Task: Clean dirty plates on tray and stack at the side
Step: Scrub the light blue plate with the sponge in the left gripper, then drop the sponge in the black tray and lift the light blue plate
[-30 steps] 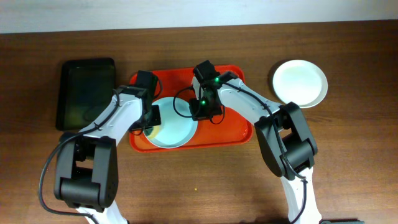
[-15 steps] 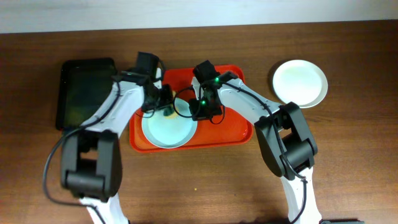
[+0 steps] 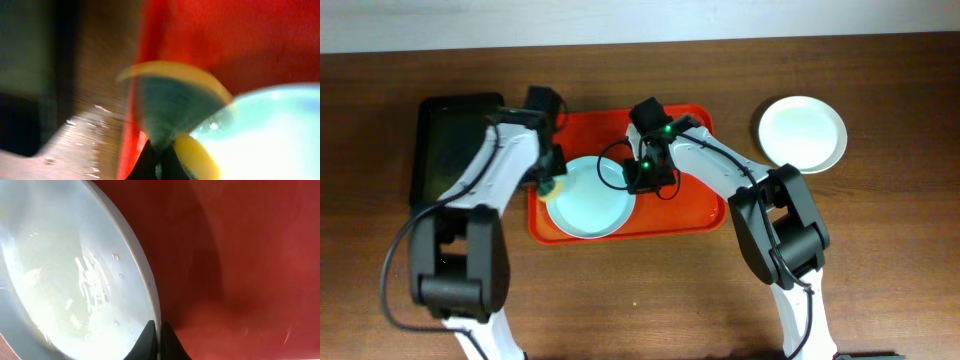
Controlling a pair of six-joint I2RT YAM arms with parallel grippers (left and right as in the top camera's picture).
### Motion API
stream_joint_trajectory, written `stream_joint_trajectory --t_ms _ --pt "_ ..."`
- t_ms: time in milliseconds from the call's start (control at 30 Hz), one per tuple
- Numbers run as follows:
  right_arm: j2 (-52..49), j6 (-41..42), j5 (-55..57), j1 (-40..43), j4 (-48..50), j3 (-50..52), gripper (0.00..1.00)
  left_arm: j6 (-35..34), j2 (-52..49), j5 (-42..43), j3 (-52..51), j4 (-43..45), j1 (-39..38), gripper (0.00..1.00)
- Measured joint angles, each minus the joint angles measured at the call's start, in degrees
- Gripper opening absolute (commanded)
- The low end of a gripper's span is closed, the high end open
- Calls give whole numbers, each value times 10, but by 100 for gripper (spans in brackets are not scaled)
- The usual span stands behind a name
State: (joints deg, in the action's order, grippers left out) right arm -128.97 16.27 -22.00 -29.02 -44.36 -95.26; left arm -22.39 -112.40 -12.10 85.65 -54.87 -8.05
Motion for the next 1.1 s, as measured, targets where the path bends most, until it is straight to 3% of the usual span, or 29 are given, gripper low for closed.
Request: stream_joint_trajectory --t_ms 233,400,567,633,733,767,800,867,967,1100 --pt "0 0 0 0 0 0 4 -2 101 -4 23 39 53 0" --pt "0 0 0 1 0 0 4 -15 71 -1 23 77 181 0" --pt "0 0 0 1 0 0 4 -18 -23 36 23 122 207 6" --pt "0 0 0 1 0 0 4 -20 -49 42 23 131 207 30" --pt "0 0 0 1 0 0 4 -24 -51 45 25 137 215 38" --pt "0 0 0 1 0 0 4 -23 -51 46 28 125 221 56" --pt "0 0 0 1 0 0 4 -24 -50 47 32 109 228 87" --pt "0 0 0 1 -2 -1 4 -22 -40 54 43 84 240 99" --pt "0 -12 27 1 -44 -18 4 -25 24 99 70 68 258 100" --pt "14 -26 205 -20 -172 -108 4 -25 116 137 84 67 261 99"
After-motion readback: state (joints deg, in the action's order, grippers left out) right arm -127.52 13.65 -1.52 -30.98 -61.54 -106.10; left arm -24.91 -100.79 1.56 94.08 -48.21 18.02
